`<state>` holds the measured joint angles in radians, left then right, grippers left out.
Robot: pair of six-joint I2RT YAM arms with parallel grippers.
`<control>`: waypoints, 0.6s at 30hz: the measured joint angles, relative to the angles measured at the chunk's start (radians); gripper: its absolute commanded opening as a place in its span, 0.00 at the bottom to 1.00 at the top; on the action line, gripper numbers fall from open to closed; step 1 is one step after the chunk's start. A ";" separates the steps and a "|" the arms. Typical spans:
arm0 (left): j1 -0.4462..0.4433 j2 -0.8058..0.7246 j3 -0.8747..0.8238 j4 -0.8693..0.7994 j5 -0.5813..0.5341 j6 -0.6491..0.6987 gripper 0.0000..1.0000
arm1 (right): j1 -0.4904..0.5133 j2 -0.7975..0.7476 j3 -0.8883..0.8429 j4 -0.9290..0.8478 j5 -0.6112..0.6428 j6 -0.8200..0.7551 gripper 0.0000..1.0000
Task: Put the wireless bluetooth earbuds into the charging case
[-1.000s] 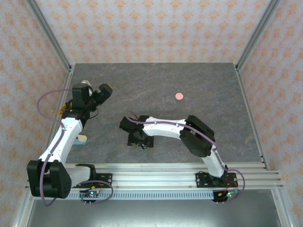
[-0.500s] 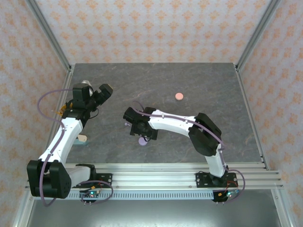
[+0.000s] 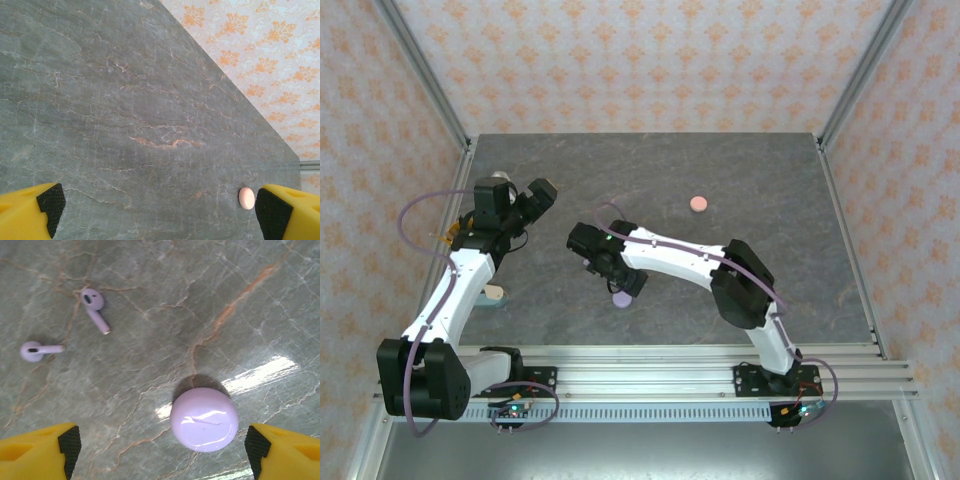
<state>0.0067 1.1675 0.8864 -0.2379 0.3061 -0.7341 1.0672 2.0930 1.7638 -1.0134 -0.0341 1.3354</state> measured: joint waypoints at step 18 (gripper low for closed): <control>0.000 0.000 0.000 0.000 0.002 -0.028 1.00 | 0.014 0.034 -0.079 0.035 -0.090 0.041 0.84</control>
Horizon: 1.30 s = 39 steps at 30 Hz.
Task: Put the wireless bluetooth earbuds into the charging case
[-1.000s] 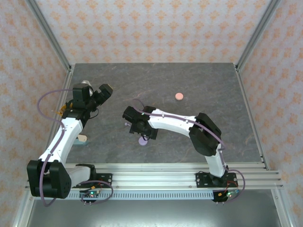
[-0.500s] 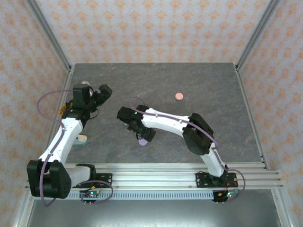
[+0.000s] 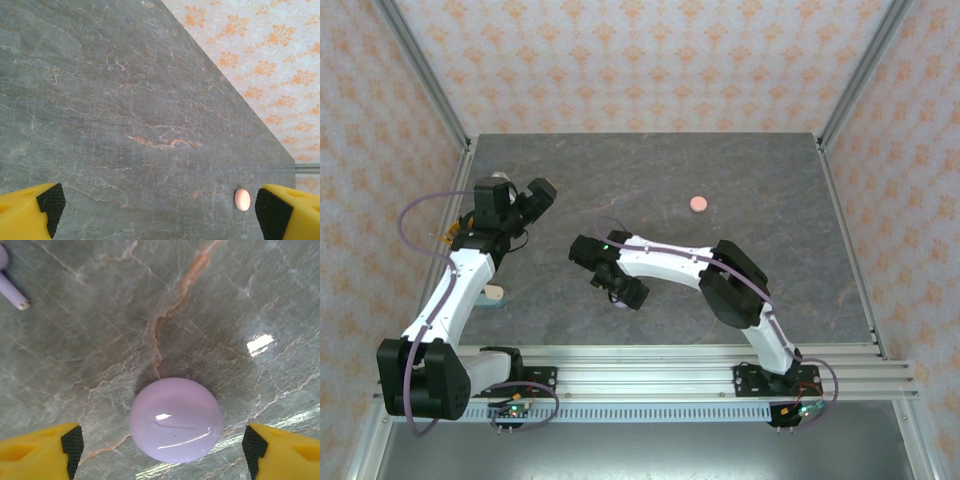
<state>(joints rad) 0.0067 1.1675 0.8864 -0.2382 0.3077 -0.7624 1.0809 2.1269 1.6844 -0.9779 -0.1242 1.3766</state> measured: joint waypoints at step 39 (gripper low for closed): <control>0.000 0.000 -0.026 0.019 0.053 -0.052 1.00 | -0.021 -0.016 -0.106 0.093 -0.035 -0.061 0.39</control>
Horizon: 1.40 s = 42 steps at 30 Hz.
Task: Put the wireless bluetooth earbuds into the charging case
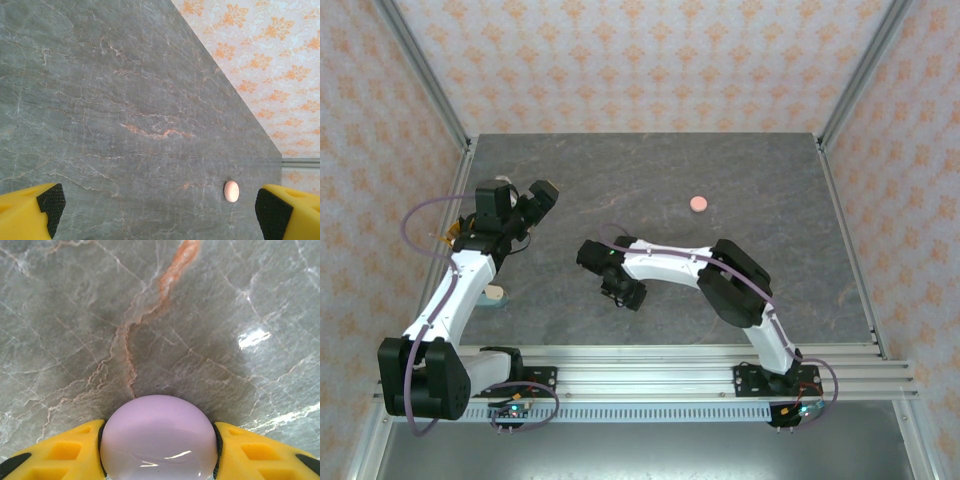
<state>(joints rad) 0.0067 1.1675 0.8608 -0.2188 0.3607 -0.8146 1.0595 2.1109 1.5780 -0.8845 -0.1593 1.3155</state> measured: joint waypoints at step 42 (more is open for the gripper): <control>-0.440 0.260 -0.312 0.704 0.241 0.061 0.97 | -0.488 -0.354 -0.364 0.281 -0.090 -0.171 0.38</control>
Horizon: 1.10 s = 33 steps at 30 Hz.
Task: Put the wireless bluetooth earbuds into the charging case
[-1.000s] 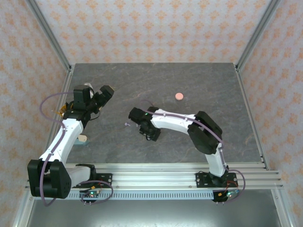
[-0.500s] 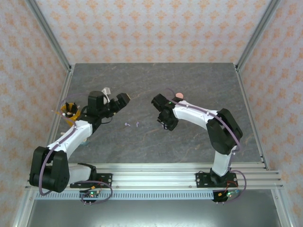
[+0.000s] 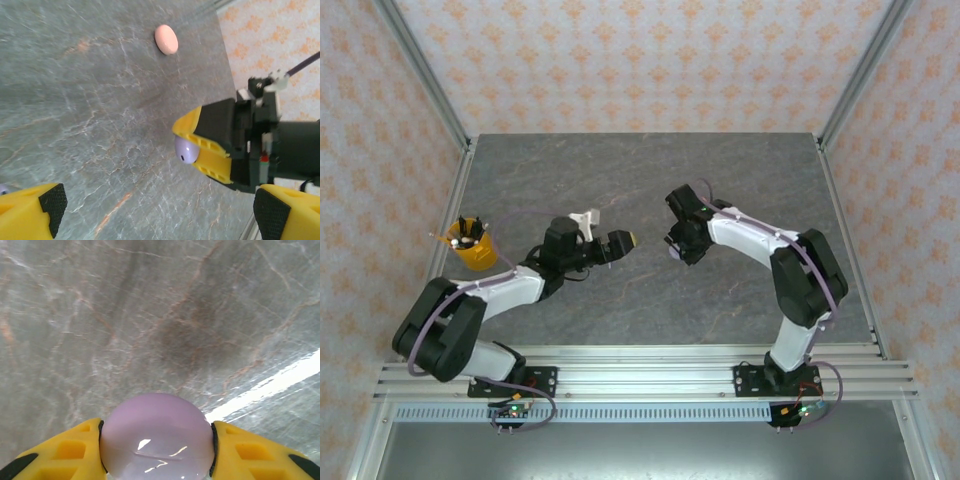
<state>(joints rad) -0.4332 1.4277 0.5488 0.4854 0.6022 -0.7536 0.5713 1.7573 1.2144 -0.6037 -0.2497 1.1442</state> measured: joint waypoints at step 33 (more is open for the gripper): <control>-0.097 0.370 0.170 0.358 -0.008 0.017 0.71 | -0.008 -0.016 0.031 0.167 -0.144 0.146 0.37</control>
<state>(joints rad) -0.5304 1.7981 0.7189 0.8436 0.5945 -0.7364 0.5636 1.7416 1.2457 -0.4362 -0.3939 1.2907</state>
